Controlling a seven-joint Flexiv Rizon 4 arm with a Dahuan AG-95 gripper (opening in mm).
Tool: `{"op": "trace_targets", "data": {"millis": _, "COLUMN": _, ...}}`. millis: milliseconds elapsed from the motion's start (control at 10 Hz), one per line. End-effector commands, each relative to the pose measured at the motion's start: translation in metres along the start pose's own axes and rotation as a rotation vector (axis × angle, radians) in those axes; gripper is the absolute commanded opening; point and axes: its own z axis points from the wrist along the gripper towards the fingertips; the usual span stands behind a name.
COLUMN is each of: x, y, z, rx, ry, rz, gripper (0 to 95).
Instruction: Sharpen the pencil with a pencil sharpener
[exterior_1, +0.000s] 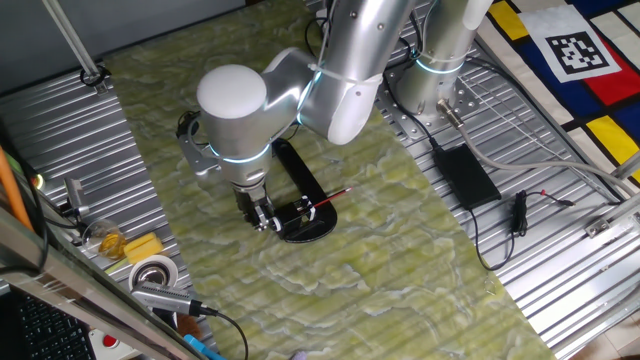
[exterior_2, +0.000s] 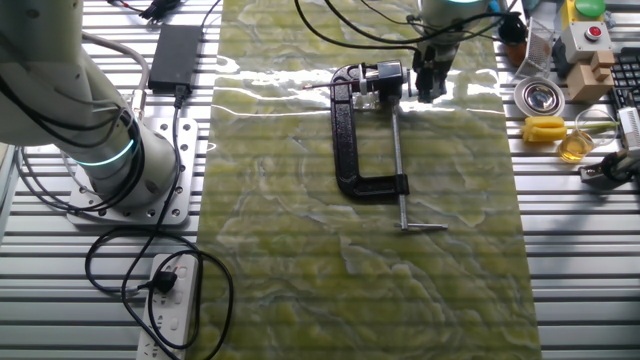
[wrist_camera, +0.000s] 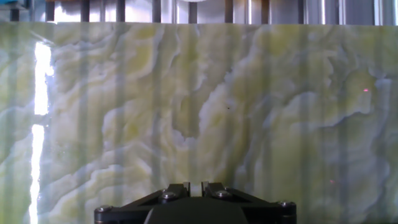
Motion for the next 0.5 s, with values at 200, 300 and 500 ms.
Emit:
{"op": "trace_targets", "data": {"millis": 200, "x": 0.0002, "y": 0.0001, "z": 0.0046, "rx": 0.001, "ry": -0.003, "rz": -0.003, "gripper": 19.0}}
{"op": "trace_targets", "data": {"millis": 300, "x": 0.0004, "y": 0.0000, "z": 0.0047, "rx": 0.002, "ry": -0.002, "rz": -0.001, "gripper": 19.0}}
{"op": "trace_targets", "data": {"millis": 500, "x": 0.0017, "y": -0.0004, "z": 0.0061, "rx": 0.004, "ry": -0.002, "rz": -0.001, "gripper": 0.0}}
